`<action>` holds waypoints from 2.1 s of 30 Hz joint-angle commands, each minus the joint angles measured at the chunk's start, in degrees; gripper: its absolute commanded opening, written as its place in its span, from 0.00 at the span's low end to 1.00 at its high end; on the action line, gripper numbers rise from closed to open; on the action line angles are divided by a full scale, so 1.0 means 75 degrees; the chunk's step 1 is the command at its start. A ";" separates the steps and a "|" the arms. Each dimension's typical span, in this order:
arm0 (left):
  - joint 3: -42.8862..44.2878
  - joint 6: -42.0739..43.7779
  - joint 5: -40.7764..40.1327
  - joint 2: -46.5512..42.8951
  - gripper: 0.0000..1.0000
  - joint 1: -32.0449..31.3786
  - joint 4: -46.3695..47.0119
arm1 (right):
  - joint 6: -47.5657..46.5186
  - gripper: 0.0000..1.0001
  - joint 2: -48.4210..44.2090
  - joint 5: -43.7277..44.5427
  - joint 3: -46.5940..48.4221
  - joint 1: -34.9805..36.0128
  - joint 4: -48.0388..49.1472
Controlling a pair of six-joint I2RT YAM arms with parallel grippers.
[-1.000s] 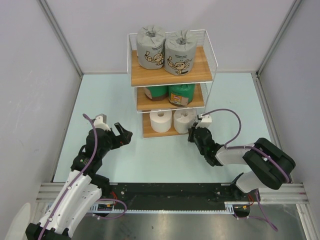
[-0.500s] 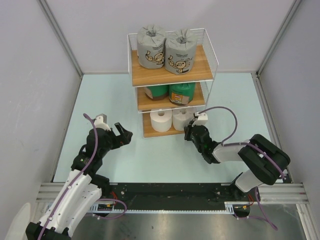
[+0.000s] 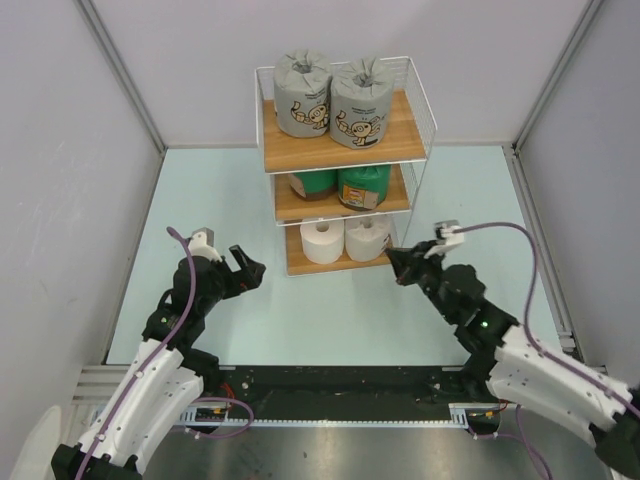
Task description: Place and organize the paper towels onto the shelf
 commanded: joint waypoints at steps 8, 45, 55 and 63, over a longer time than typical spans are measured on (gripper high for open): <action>0.0069 0.0106 0.0109 -0.0035 1.00 -0.0034 0.0164 | 0.0742 0.00 -0.1730 0.0561 0.0042 -0.2734 -0.2576; 0.0070 0.0095 0.0109 -0.0152 1.00 -0.0034 0.0141 | 0.1938 0.00 0.3768 -0.9309 0.3054 -0.5973 -0.1294; 0.0081 0.0095 0.0109 -0.0128 1.00 -0.0034 0.0141 | 0.1188 0.00 0.3428 -0.9004 0.3043 -0.5280 -0.2701; 0.0070 0.0095 0.0109 -0.0152 1.00 -0.0034 0.0152 | 0.0977 0.00 0.3333 -0.7775 0.3043 -0.5561 -0.3358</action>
